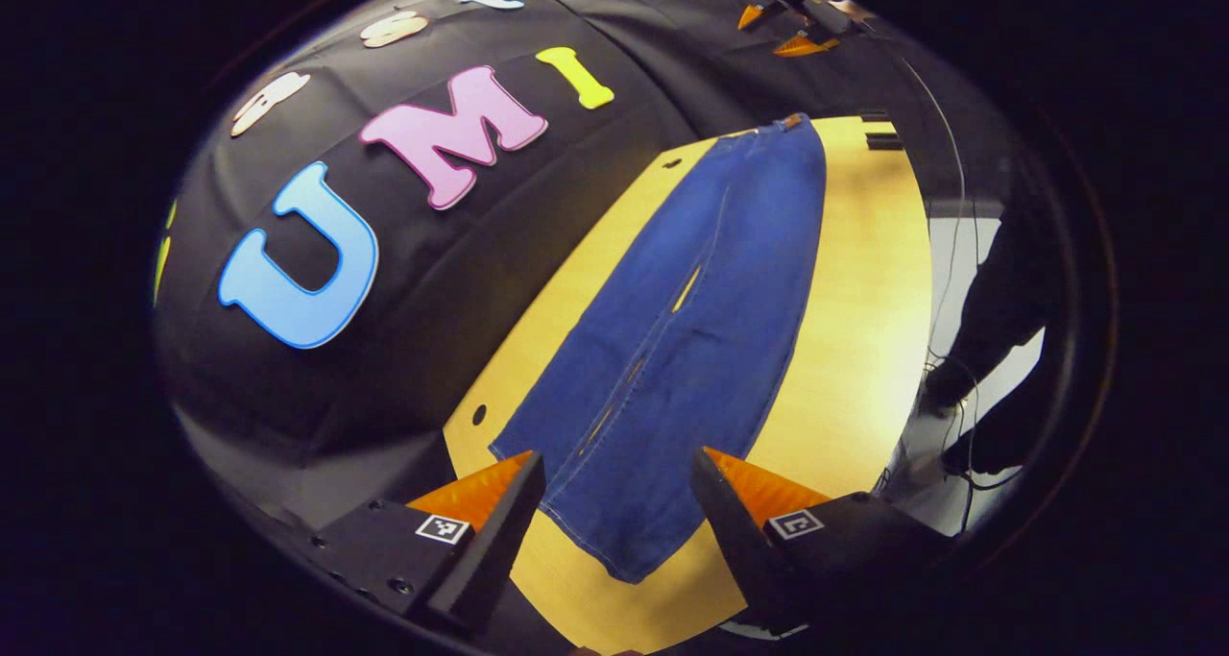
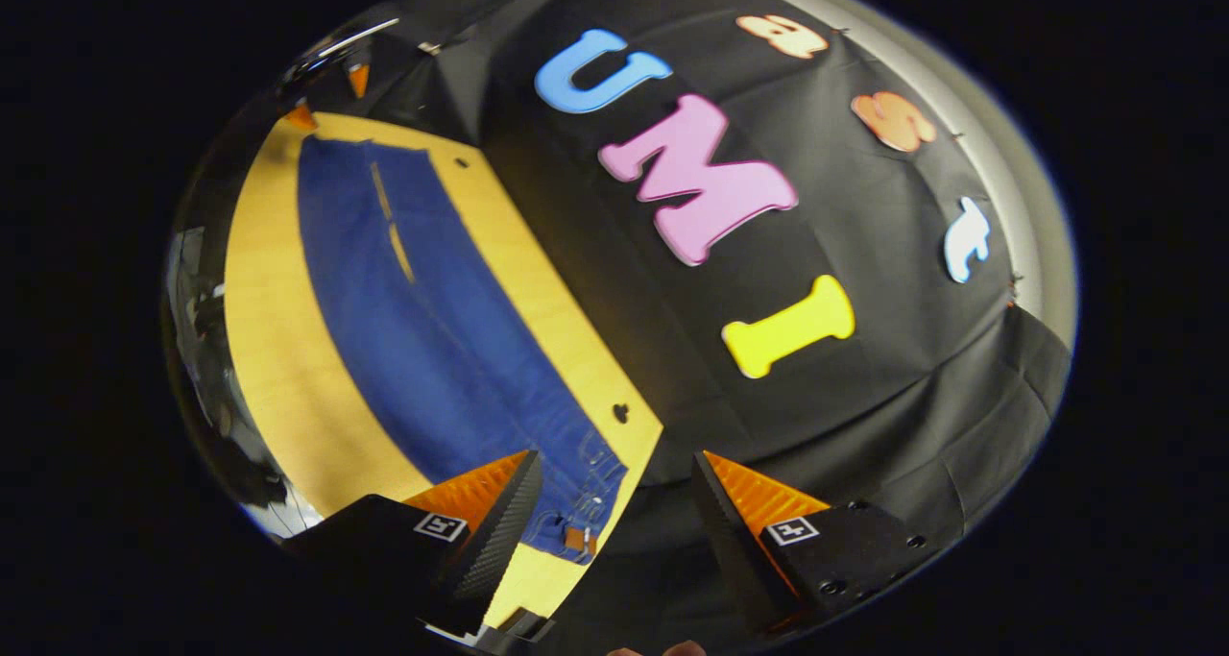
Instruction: Grasp the waist and the cuffs of the jeans and fold them to make the two legs overlap; first hold the waist and fold one-third of the jeans toward the cuffs, then hold the cuffs and fold the remaining one-third in the same direction to finish folding.
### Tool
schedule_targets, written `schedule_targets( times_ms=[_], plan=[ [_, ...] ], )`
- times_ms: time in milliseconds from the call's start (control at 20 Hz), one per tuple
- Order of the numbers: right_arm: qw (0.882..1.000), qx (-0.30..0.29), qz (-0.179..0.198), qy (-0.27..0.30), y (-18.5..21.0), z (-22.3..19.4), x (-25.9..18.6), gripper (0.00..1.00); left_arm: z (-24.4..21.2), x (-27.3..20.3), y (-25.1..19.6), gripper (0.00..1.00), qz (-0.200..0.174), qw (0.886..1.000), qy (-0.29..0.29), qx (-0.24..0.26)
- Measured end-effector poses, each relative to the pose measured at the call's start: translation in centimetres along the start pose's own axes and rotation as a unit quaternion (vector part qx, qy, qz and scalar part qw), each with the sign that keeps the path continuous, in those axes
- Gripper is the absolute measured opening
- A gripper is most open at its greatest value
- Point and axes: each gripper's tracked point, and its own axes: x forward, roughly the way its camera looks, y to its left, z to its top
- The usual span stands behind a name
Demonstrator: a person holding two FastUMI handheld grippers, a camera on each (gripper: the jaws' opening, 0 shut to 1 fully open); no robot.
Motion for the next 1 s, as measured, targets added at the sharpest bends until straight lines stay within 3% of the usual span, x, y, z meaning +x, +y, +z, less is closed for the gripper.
schedule_targets(
  times_ms=[200, 450, 650, 700, 850, 1000],
  plan=[
    [0.993, -0.077, 0.083, 0.026, 4.6, -4.8, 3.7, 0.96, -2.8, 3.2, -2.4, 0.97, -0.073, 0.993, 0.039, 0.087],
    [0.978, -0.134, 0.156, 0.028, 7.6, -9.5, 8.7, 0.96, -9.6, 5.6, -4.2, 0.97, -0.166, 0.966, 0.144, 0.135],
    [0.968, -0.13, 0.201, 0.072, 8.3, -15.0, 11.6, 0.97, -11.5, 7.6, -4.4, 0.97, -0.191, 0.952, 0.175, 0.166],
    [0.967, -0.129, 0.203, 0.08, 8.0, -15.7, 11.8, 0.97, -11.3, 7.9, -4.0, 0.9, -0.192, 0.951, 0.172, 0.17],
    [0.965, -0.131, 0.209, 0.09, 7.9, -17.0, 11.8, 0.97, -11.4, 7.9, -3.8, 0.9, -0.204, 0.949, 0.177, 0.164],
    [0.952, -0.178, 0.233, 0.087, 8.8, -18.4, 10.3, 0.97, -11.0, 8.6, -3.6, 0.9, -0.21, 0.946, 0.169, 0.178]
  ],
)
